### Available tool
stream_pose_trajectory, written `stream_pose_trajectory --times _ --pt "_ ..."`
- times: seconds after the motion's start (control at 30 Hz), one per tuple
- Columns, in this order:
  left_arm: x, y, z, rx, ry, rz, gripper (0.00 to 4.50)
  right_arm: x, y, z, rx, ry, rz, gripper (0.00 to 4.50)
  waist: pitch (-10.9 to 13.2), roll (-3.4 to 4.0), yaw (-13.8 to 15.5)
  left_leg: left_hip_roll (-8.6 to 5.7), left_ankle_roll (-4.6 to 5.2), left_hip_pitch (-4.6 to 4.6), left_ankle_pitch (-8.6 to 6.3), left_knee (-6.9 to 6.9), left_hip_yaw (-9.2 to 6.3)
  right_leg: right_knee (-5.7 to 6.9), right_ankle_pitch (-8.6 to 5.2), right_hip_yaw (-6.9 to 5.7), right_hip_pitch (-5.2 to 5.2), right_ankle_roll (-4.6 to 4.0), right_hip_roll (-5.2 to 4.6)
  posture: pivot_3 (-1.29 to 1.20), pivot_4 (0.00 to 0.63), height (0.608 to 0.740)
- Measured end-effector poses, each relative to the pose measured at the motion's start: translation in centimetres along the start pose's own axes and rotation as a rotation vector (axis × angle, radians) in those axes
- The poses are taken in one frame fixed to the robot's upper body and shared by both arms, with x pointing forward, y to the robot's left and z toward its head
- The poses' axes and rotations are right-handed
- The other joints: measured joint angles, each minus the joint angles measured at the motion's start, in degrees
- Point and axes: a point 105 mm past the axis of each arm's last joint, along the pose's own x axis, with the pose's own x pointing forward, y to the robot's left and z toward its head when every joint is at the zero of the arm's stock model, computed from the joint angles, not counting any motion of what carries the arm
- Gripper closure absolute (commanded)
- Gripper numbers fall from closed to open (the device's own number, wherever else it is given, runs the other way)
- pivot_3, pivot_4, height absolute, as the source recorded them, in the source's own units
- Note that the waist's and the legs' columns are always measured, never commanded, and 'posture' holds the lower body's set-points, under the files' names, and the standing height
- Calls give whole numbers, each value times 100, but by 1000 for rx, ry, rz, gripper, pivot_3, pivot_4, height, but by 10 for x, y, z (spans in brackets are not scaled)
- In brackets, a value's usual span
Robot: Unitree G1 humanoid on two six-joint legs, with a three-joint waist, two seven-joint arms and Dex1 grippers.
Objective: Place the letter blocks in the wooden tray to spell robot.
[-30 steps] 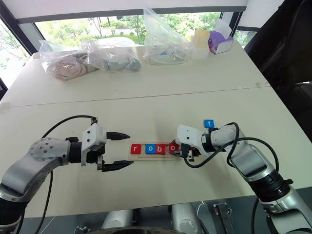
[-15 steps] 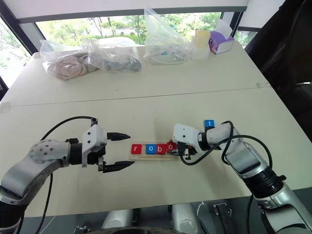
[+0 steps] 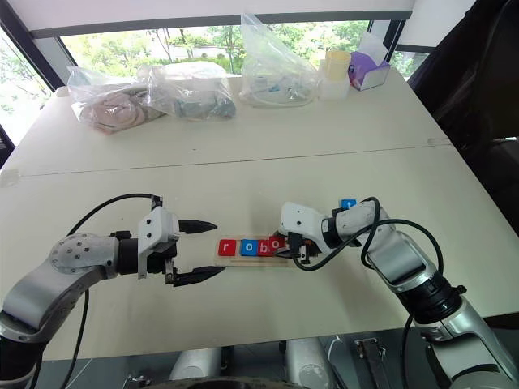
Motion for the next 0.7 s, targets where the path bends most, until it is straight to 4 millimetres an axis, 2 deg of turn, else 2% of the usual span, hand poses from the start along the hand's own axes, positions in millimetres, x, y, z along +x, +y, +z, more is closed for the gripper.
stream_pose_trajectory --times 0.33,0.7 --pt "3 -3 -1 -7 -4 -11 0 -16 -2 4 -48 27 -15 3349 0 0 2 0 0 0 0 0 0 0 1 0 0 1 0 0 150 740" --pt "5 -4 0 -1 -5 -24 0 -11 4 -5 -20 37 -14 3349 0 0 0 0 0 0 0 0 0 0 1 0 0 1 1 0 150 740"
